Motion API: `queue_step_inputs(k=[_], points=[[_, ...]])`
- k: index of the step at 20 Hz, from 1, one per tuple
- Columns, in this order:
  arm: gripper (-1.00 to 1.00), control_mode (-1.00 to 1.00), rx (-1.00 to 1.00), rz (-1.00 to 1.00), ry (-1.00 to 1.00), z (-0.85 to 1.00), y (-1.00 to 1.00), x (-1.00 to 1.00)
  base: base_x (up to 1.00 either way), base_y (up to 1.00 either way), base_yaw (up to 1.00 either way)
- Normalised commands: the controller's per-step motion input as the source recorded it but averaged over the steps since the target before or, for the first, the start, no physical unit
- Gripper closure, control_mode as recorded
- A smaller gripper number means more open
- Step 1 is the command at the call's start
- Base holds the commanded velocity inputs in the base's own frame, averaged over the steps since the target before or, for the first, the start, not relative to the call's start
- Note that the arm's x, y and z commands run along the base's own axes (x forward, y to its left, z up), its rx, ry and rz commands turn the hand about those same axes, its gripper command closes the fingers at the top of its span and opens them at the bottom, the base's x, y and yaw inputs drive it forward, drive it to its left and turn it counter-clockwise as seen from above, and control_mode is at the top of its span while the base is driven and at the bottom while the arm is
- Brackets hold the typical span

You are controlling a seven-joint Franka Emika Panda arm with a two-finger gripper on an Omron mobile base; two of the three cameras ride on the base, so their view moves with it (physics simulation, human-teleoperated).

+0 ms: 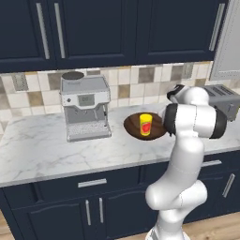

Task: Place the cup inside the bowl on the dining table and move the bowl to any counter.

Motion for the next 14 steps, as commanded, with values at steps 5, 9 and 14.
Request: queue_step_inputs(k=[5,9,14], points=[[1.0,-1.0,0.0,0.0,0.0,-0.18,0.0,0.13,0.0,0.0,0.0],[1.0,-1.0,0.0,0.0,0.0,-0.15,0.0,0.14,0.0,0.0,0.0],[1.0,-1.0,0.0,0.0,0.0,-0.15,0.0,0.17,0.0,0.0,0.0]])
